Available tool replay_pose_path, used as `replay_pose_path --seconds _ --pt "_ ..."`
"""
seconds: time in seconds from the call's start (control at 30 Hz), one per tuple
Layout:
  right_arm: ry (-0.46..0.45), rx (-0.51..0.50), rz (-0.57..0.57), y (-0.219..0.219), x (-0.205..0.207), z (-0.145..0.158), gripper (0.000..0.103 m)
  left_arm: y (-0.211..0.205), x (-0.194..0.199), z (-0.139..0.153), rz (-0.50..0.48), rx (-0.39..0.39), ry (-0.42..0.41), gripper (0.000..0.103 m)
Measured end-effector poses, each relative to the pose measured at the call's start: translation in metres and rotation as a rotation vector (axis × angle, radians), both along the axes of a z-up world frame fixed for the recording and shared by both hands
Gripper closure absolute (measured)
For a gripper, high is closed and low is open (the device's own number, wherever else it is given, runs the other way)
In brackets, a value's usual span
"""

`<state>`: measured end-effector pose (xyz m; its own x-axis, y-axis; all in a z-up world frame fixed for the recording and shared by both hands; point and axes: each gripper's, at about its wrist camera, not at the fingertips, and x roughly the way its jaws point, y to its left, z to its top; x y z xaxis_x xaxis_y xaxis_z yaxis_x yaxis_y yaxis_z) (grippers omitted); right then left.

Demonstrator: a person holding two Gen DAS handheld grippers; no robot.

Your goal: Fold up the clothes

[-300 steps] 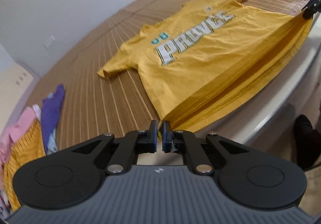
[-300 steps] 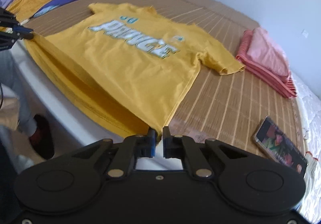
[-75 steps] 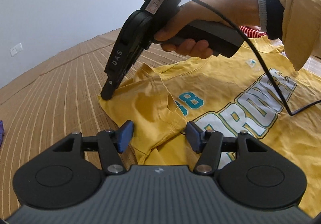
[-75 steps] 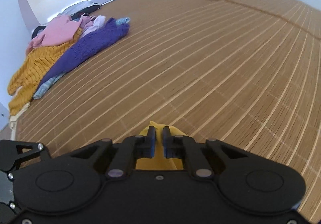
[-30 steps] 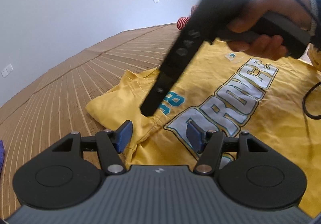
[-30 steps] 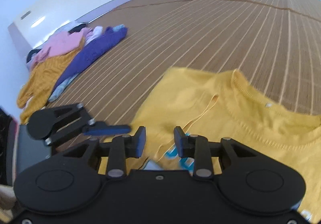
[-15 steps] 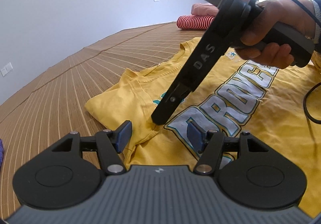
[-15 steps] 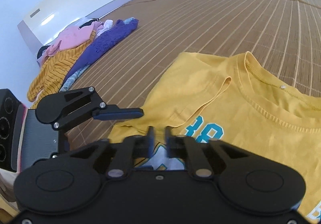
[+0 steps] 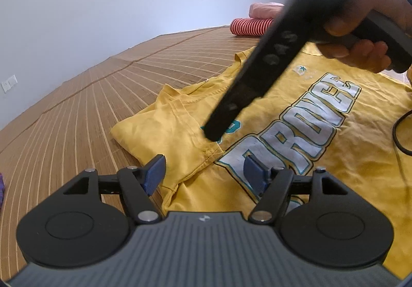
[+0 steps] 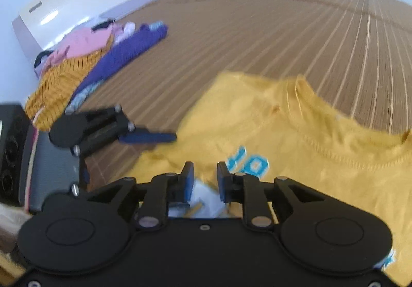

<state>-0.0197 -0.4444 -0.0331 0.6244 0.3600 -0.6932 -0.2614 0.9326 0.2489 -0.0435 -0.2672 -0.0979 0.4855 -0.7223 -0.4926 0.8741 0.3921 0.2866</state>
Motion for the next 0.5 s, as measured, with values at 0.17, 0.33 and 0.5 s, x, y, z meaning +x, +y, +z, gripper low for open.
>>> replay_pose_path --seconds 0.17,0.33,0.5 --pt "0.020 -0.071 0.032 0.023 0.018 -0.012 0.082 0.000 0.001 0.000 0.001 -0.001 0.009 0.030" --pt "0.037 -0.070 -0.030 0.008 -0.002 -0.006 0.081 0.003 0.010 0.004 0.000 -0.019 0.072 0.030" --pt "-0.047 -0.030 -0.149 -0.024 -0.047 0.022 0.070 -0.001 0.007 0.016 0.047 0.016 0.046 0.030"
